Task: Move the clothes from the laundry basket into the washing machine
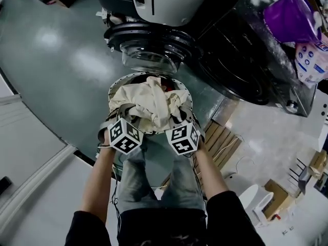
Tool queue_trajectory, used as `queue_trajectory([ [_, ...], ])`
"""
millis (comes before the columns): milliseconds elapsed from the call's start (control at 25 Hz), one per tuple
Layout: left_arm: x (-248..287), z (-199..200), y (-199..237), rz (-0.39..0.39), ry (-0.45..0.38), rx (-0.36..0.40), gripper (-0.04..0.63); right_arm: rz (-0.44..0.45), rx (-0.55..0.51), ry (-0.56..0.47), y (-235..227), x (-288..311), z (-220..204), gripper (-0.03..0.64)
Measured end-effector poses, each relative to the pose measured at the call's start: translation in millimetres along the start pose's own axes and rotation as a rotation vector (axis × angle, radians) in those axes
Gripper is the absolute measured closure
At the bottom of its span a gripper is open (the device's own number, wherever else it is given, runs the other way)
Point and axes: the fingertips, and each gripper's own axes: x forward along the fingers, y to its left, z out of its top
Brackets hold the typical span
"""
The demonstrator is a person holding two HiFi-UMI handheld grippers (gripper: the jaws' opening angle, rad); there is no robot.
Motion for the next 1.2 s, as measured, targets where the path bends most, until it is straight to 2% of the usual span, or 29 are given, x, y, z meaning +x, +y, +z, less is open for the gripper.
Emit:
queue_trajectory([
  [200, -40, 31, -2, 0.002, -0.08, 0.017, 0.48, -0.094, 0.096, -0.044, -5, -48, 17, 0.532],
  [600, -91, 92, -33, -0.044, -0.171, 0.165, 0.48, -0.276, 0.195, -0.087, -22, -137, 17, 0.534],
  [920, -84, 164, -89, -0.059, -0.185, 0.224, 0.48, -0.356, 0.299, -0.14, -78, -195, -28, 0.535],
  [1200, -56, 237, -161, -0.068, -0.19, 0.273, 0.48, -0.392, 0.394, -0.17, -142, -242, -100, 0.535],
])
